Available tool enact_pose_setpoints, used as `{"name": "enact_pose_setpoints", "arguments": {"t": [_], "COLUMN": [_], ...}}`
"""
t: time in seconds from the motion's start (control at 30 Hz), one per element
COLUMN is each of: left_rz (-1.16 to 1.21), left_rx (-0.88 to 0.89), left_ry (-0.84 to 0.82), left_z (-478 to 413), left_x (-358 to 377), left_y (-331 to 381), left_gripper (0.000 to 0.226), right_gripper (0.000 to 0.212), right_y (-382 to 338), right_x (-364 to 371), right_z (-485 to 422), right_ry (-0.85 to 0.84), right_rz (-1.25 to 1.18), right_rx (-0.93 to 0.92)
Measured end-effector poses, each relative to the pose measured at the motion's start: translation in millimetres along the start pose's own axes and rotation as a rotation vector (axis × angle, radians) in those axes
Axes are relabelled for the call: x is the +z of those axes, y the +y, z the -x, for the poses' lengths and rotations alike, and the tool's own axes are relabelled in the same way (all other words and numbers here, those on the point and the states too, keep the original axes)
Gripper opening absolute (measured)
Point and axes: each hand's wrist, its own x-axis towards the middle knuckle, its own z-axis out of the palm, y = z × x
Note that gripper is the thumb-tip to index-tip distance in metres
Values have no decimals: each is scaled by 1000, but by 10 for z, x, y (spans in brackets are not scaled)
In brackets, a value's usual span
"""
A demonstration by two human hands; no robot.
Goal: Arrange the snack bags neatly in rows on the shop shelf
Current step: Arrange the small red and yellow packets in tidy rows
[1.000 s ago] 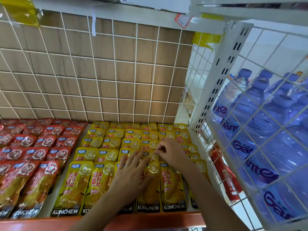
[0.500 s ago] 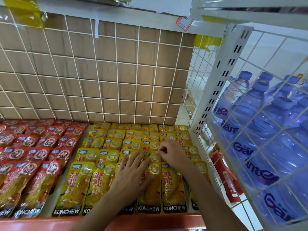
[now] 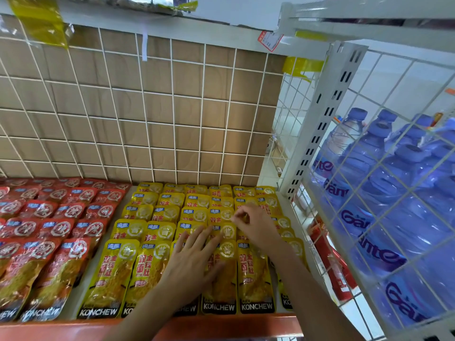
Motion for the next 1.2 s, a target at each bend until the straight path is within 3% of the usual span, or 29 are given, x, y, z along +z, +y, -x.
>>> {"name": "enact_pose_setpoints", "arguments": {"t": [0.1, 0.23, 0.43, 0.77, 1.07, 1.2], "left_rz": [5, 20, 63, 61, 22, 49], "left_rx": [38, 138, 271, 302, 307, 291], "left_ry": [12, -16, -84, -69, -66, -63], "left_z": [-53, -144, -204, -234, -234, -246], "left_x": [-75, -96, -34, 13, 51, 29], "left_y": [69, 193, 365, 349, 356, 337], "left_gripper": [55, 54, 83, 85, 68, 68], "right_gripper": [12, 11, 9, 14, 17, 28], "right_y": [61, 201, 266, 253, 240, 233], "right_x": [-154, -253, -203, -231, -216, -212], "right_z": [35, 130, 174, 138, 110, 118], "right_ry": [142, 105, 50, 54, 17, 18], "right_rz": [-12, 120, 134, 123, 138, 152], "right_rx": [106, 243, 217, 272, 309, 302]}}
